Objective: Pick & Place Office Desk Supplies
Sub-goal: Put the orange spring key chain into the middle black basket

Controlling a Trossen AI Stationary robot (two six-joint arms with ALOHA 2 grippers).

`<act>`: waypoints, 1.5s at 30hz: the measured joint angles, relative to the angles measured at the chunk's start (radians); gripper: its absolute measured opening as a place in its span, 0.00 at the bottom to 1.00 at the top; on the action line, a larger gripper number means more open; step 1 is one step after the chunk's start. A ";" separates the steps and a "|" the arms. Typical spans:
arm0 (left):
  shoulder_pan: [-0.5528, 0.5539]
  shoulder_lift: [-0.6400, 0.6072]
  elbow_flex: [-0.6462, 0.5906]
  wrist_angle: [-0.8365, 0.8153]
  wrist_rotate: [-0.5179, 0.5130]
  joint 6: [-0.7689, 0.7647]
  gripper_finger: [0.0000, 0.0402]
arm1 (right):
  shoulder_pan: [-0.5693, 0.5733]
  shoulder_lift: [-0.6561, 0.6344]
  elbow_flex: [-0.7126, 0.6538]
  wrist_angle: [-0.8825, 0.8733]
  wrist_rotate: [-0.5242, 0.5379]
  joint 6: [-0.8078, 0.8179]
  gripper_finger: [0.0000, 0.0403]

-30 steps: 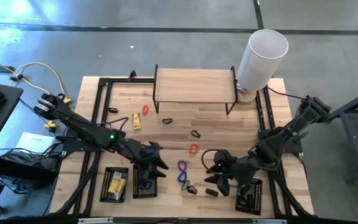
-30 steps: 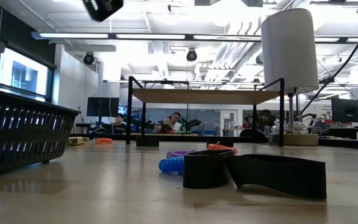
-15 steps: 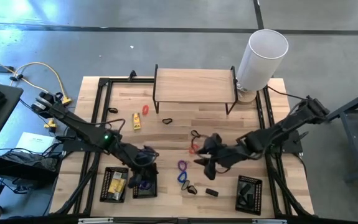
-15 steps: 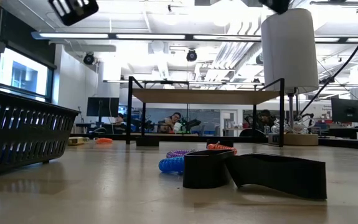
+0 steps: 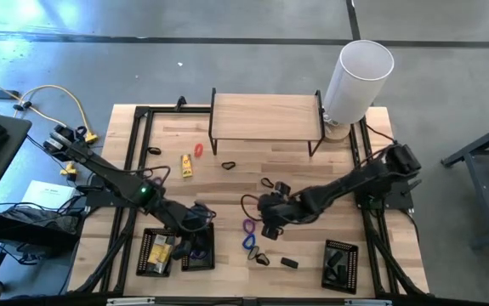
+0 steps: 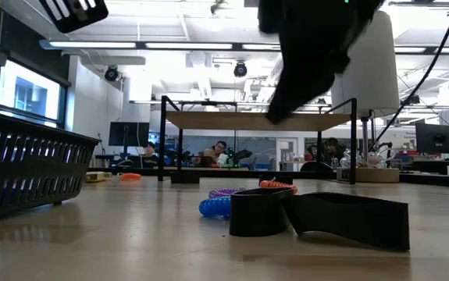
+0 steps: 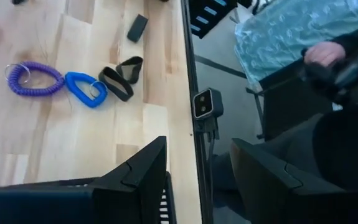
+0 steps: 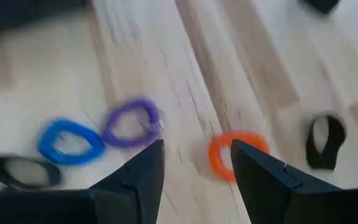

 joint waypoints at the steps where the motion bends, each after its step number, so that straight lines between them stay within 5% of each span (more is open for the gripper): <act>1: -0.003 0.000 0.000 0.000 -0.017 -0.006 0.43 | -0.009 0.014 0.000 -0.007 -0.021 0.001 0.43; 10: -0.001 0.000 0.000 0.010 -0.164 -0.065 0.43 | -0.059 0.097 0.000 -0.006 -0.123 -0.011 0.43; 20: -0.025 0.006 0.000 0.010 -0.172 -0.164 0.43 | -0.115 0.119 0.001 -0.010 -0.115 -0.029 0.43; 35: -0.117 0.030 0.000 0.010 -0.293 -0.194 0.43 | -0.145 0.118 -0.021 0.019 -0.250 -0.033 0.43; 45: -0.133 0.030 0.000 0.011 -0.360 -0.205 0.43 | -0.152 0.148 -0.022 0.030 -0.222 -0.086 0.43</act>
